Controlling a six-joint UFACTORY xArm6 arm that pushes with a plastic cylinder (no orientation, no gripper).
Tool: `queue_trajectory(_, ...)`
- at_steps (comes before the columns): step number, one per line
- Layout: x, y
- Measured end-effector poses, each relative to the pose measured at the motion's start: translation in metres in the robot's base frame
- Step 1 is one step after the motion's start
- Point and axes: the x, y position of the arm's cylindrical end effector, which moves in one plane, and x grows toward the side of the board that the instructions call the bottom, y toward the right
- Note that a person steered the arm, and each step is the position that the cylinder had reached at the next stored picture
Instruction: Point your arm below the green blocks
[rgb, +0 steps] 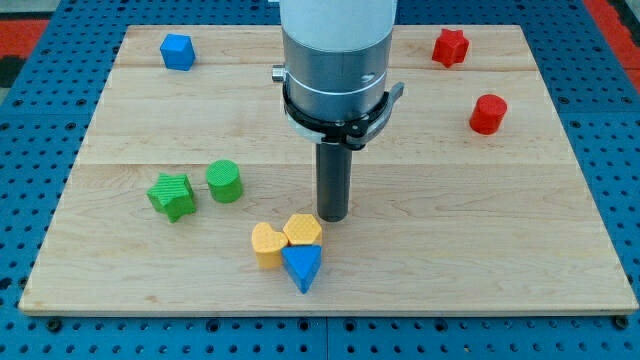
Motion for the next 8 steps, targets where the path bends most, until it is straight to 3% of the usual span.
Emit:
queue_trajectory(5,-0.004,0.003)
queue_trajectory(8,-0.007,-0.077)
